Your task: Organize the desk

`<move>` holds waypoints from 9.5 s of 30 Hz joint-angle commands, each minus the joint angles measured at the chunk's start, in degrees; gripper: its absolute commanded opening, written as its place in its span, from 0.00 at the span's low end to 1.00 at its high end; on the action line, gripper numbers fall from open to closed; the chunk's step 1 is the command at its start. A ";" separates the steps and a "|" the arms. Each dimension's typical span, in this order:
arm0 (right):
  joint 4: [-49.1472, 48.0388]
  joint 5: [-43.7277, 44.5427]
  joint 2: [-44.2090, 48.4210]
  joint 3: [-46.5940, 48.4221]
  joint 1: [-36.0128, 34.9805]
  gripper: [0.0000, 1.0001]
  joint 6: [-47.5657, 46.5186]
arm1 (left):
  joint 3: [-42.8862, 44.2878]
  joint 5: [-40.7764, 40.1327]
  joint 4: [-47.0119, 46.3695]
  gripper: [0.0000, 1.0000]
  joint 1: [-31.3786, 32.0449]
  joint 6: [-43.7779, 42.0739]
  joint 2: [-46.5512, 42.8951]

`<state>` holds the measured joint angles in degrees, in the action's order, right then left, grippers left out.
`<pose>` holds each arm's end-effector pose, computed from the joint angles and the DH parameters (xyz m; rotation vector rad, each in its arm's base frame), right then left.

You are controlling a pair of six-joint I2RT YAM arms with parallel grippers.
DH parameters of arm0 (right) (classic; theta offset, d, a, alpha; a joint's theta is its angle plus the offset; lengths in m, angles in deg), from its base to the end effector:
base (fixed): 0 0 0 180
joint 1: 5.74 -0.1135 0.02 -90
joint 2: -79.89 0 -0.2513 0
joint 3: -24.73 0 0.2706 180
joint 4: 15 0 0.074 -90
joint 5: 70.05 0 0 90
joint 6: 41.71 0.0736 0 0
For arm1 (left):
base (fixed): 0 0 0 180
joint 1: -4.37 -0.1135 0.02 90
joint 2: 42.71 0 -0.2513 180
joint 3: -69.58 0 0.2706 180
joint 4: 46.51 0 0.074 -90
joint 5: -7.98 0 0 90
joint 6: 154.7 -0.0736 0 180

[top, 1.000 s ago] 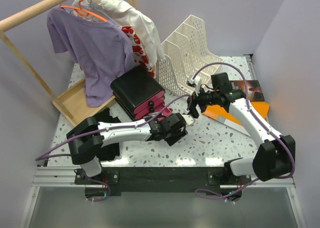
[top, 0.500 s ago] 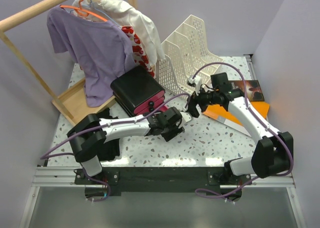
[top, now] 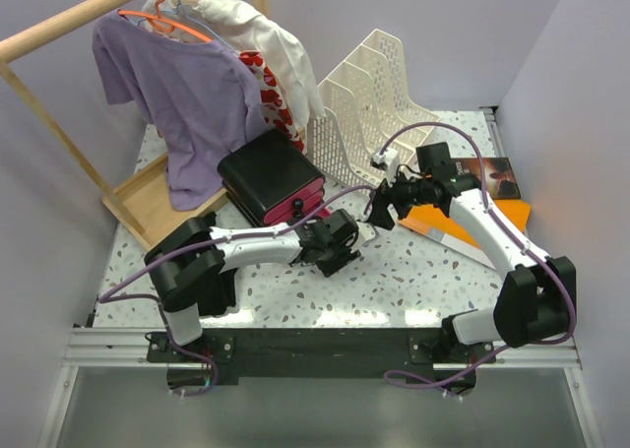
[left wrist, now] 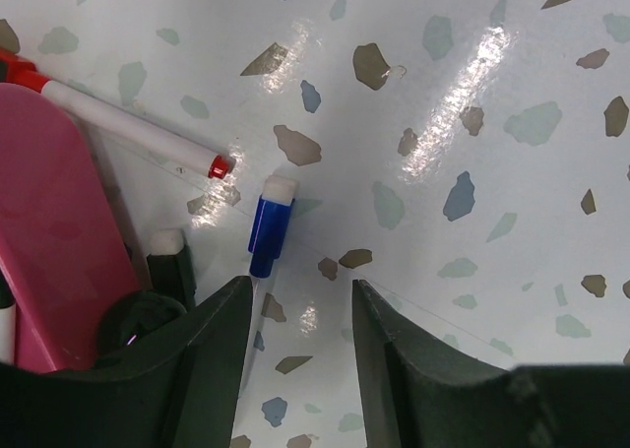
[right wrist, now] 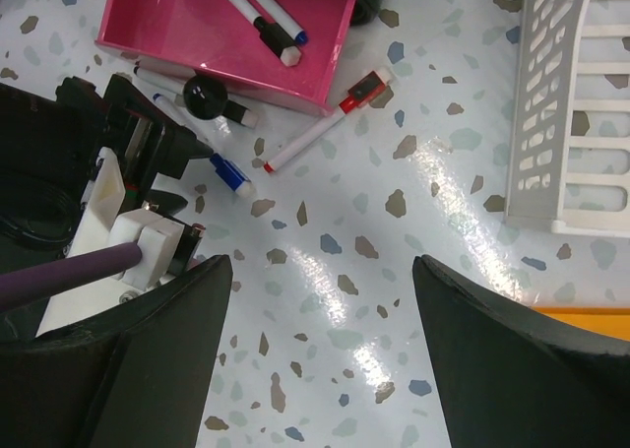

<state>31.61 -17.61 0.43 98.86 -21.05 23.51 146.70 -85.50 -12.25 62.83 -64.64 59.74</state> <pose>0.3017 0.1291 0.2312 -1.0589 2.1022 0.7257 0.2096 -0.3330 0.1159 1.2668 2.3114 -0.2803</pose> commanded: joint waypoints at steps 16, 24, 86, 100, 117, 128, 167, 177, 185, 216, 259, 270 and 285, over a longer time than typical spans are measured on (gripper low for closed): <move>2.23 -6.38 0.97 1.08 -1.39 0.80 -1.86 | 1.52 8.40 -2.73 0.36 -2.82 2.14 3.72; 2.32 -6.56 0.89 1.17 -1.30 0.80 -1.94 | -1.03 10.00 -4.49 0.38 -2.82 3.90 1.08; 3.11 -6.56 0.80 1.43 -0.33 0.79 -2.65 | 1.69 -14.88 1.04 0.41 -10.91 -2.87 -12.72; -0.22 -6.05 -2.19 -0.50 -1.82 0.78 0.24 | -4.81 -9.78 -2.38 0.81 -11.00 1.26 -33.36; -23.24 33.51 -11.41 -6.38 -19.84 0.78 30.74 | -22.47 -22.96 -3.25 0.96 -11.08 -3.31 -63.68; -27.65 37.03 -15.37 -7.45 -20.81 0.73 37.34 | -27.93 -23.76 -5.90 0.97 -11.26 -1.46 -68.79; -16.31 45.82 -5.10 -8.94 -21.78 0.00 22.14 | -28.28 -21.91 -6.07 0.98 -12.66 -1.46 -68.62; -4.02 32.22 -1.92 -2.88 -21.78 0.00 -7.63 | -28.19 -21.74 -5.98 0.98 -12.75 -1.37 -69.06; 3.98 21.14 -6.40 7.76 -22.04 0.00 -21.07 | -28.28 -22.35 -5.90 0.98 -12.84 -1.28 -69.93; -10.59 39.23 -23.55 15.67 -37.25 0.29 -33.33 | -28.45 -23.85 -6.07 0.98 -13.10 -1.28 -71.17; 2.85 -10.25 7.74 -0.32 -3.94 0.57 -11.00 | -13.35 -9.17 -3.62 0.87 4.73 21.66 -23.02; 2.32 -10.07 8.18 -1.20 -2.97 0.58 -11.44 | -7.19 -16.11 -1.15 0.69 4.65 15.24 -10.44; 2.32 -10.78 7.92 -1.47 -1.74 0.59 -11.61 | -5.78 -16.38 -1.06 0.55 0.70 10.76 -5.95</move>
<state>35.57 -26.13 7.01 97.30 -23.28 11.71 138.66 -100.52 -12.60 64.75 -51.96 53.40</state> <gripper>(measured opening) 0.589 0.560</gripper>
